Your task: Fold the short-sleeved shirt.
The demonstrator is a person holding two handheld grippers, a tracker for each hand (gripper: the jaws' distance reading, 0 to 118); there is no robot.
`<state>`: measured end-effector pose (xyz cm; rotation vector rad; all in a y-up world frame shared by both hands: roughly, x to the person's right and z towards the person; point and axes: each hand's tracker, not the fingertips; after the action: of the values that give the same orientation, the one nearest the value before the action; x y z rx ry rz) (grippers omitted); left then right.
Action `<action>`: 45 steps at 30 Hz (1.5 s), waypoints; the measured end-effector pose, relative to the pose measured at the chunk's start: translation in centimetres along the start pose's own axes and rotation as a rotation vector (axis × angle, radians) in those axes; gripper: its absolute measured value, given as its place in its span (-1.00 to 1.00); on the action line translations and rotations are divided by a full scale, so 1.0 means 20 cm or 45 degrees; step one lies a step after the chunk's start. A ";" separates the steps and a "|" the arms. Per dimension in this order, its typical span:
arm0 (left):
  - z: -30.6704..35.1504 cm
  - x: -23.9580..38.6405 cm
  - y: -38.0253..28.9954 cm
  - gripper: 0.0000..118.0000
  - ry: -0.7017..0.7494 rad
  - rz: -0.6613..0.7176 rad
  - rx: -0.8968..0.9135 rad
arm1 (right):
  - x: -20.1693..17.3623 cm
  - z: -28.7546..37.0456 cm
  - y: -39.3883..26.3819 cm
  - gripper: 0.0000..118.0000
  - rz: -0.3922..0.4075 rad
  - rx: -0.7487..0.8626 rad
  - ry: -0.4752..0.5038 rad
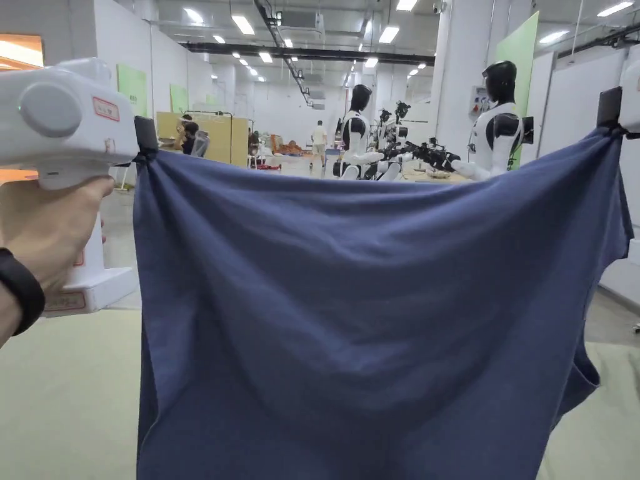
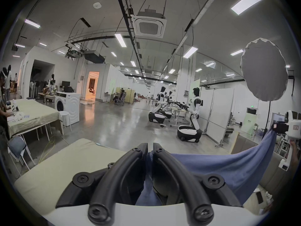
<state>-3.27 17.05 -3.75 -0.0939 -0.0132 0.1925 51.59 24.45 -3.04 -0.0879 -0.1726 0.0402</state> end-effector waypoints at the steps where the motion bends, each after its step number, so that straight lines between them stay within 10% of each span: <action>1: -0.01 0.02 0.02 -0.87 0.051 -0.044 0.038 | -0.01 -0.02 0.03 -0.94 0.000 0.002 -0.010; 17: 0.05 0.01 -0.14 -0.87 0.039 -0.126 -0.018 | -0.11 0.07 -0.04 -0.94 0.028 -0.023 -0.019; 31: 0.99 -0.31 -1.01 -0.87 -0.154 0.014 -0.233 | 0.11 1.01 -1.12 -0.94 -0.194 -0.115 0.207; 45: 1.90 -0.56 -1.97 -0.87 -0.091 0.106 -0.596 | 0.26 1.96 -2.27 -0.94 -0.302 -0.564 -0.056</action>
<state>-7.70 -20.05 37.67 -0.5549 -0.1258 0.2730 51.36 -17.26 40.52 -0.5076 -0.2331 -0.2344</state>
